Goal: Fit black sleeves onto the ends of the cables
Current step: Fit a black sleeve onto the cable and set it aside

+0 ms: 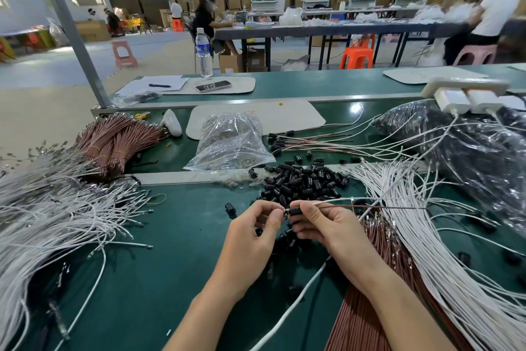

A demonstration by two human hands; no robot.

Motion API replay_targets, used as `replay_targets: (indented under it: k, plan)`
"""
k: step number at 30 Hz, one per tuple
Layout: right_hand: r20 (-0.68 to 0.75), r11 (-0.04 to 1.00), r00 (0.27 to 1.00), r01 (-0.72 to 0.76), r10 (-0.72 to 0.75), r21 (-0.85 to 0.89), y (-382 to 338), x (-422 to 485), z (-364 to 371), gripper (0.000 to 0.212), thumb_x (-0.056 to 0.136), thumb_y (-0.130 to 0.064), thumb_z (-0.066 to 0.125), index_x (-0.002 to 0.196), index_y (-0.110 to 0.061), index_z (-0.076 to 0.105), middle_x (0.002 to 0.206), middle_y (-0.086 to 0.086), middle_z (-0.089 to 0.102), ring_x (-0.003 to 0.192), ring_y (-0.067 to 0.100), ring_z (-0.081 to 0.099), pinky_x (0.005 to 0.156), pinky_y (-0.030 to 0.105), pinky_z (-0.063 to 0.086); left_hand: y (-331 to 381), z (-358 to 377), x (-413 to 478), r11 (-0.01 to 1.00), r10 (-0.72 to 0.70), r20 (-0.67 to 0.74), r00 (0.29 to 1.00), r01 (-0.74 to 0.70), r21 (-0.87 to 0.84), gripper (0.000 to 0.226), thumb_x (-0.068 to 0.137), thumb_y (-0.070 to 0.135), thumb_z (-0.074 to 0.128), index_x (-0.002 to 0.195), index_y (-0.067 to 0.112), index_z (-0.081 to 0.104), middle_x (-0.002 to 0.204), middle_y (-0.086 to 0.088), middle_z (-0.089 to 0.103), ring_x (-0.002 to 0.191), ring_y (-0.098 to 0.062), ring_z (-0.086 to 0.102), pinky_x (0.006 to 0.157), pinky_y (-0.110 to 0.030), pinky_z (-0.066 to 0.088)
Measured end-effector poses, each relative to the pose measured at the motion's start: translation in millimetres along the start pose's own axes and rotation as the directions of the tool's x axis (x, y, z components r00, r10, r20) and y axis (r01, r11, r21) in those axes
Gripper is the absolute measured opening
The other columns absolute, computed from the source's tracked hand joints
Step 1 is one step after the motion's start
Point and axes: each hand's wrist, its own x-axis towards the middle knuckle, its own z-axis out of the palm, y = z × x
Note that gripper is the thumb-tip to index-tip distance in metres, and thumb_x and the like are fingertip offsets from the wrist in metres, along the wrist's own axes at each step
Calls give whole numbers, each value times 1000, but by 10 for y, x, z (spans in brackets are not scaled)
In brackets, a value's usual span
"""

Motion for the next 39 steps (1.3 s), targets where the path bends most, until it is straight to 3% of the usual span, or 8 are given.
replay_targets:
  k: [8, 16, 28, 35, 39]
  plan:
    - [-4, 999, 1000, 16, -17, -39, -9, -14, 12, 23, 87, -36, 67, 97, -21, 82, 94, 13, 78, 82, 22, 76, 71, 23, 59, -8, -18, 11, 999, -36, 8, 999, 37, -33, 18, 100, 20, 62, 94, 36, 69, 89, 13, 72, 89, -11, 66, 81, -28, 53]
    - [-40, 1000, 999, 14, -15, -24, -11, -5, 23, 22, 83, -34, 68, 91, -18, 82, 89, 16, 78, 69, 18, 71, 62, 22, 58, -5, -15, 20, 999, -39, 8, 999, 39, -25, 16, 99, 18, 65, 98, 33, 71, 90, 15, 74, 89, -10, 68, 82, -25, 54]
    - [-71, 999, 996, 46, -47, -21, -6, -11, 8, 24, 85, -35, 67, 91, -16, 81, 88, 13, 78, 73, 18, 73, 66, 22, 59, 17, 14, 14, 999, -46, -29, 999, 45, -29, 17, 98, 16, 66, 98, 32, 72, 87, 15, 75, 87, -8, 70, 80, -21, 55]
    - [18, 997, 1000, 22, -20, -70, 30, -2, 29, 23, 75, -30, 79, 97, -22, 80, 89, 8, 78, 82, 15, 74, 72, 22, 59, 39, -7, 24, 999, -45, -21, 999, 44, -31, 17, 97, 15, 66, 97, 29, 74, 84, 16, 75, 80, -3, 68, 73, -11, 48]
    - [-16, 999, 999, 34, -35, -39, 28, -1, -3, 20, 77, -31, 78, 97, -29, 80, 91, 8, 78, 82, 15, 74, 73, 21, 59, 34, -5, 25, 996, -68, -21, 997, 66, -56, 17, 97, 16, 66, 96, 31, 73, 86, 13, 76, 82, -6, 69, 76, -15, 52]
